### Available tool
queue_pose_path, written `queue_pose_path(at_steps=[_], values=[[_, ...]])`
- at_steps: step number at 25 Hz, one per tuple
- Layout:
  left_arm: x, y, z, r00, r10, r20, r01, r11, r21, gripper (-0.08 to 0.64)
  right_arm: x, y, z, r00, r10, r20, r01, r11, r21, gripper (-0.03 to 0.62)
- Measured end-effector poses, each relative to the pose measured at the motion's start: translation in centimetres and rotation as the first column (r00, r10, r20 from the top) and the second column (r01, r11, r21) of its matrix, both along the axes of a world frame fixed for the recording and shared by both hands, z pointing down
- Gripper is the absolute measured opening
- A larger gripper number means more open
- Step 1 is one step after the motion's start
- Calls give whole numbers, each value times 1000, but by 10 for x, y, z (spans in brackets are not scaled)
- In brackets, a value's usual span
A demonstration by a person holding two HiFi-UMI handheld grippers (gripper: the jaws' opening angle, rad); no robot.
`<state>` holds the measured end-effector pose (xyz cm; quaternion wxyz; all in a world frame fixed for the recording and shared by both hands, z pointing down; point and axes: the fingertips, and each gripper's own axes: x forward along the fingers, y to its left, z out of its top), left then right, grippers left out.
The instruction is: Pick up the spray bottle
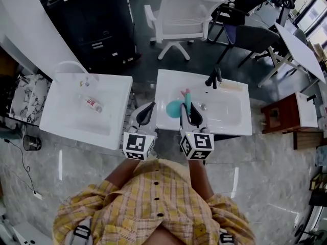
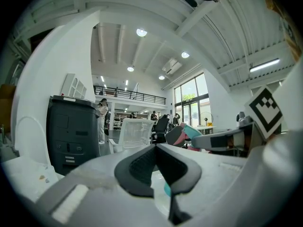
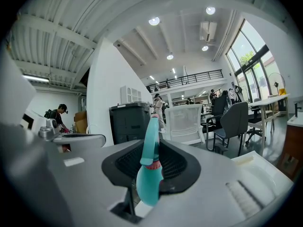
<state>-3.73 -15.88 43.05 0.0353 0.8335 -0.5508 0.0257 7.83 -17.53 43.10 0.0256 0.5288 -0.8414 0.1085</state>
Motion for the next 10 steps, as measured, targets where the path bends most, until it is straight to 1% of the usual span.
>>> queue_pose_path(at_steps=[10], values=[[-4,1,1,1000,-3,0,3,1000,0,-2,-3,3,1,1000,2,-8,-2,1000,11,89]])
